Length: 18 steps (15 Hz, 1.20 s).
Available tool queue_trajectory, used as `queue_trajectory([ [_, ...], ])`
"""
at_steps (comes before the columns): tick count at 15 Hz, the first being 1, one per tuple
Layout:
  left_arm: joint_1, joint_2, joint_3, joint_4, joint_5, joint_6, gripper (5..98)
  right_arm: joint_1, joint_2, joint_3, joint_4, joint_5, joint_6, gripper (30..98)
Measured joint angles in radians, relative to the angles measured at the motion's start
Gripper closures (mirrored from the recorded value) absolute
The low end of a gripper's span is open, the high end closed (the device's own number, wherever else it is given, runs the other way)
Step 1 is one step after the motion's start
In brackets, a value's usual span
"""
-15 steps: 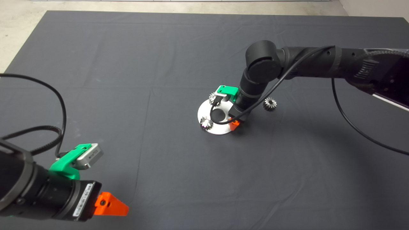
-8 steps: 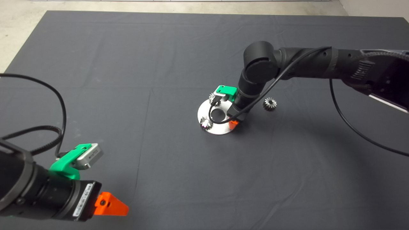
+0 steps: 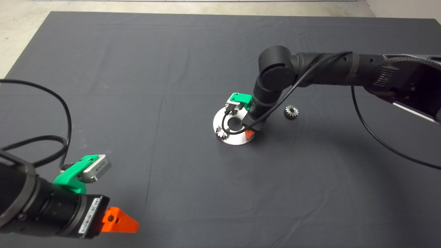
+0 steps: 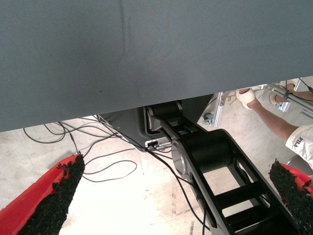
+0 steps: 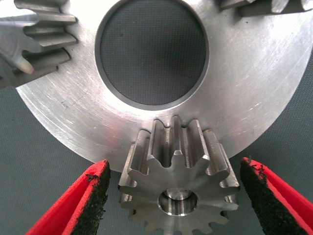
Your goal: Remove an incorrectly installed larger gear and replace it with the correct smaller gear
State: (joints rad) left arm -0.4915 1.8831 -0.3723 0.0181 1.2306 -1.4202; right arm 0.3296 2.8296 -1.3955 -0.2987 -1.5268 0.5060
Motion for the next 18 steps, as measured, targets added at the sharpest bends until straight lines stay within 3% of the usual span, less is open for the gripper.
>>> queue_trajectory([
  [4, 0.000, 0.000, 0.000, 0.000, 0.000, 0.000, 5.9, 0.000, 0.000, 0.000, -0.003, 0.000, 0.000, 67.4],
  [8, 0.000, 0.000, 0.000, 0.000, 0.000, 0.000, 5.9, 0.000, 0.002, -0.002, -0.005, 0.000, 0.000, 71.7],
  [18, 0.000, 0.000, 0.000, 0.000, 0.000, 0.000, 5.9, 0.000, 0.005, -0.002, -0.005, -0.001, 0.000, 76.4],
])
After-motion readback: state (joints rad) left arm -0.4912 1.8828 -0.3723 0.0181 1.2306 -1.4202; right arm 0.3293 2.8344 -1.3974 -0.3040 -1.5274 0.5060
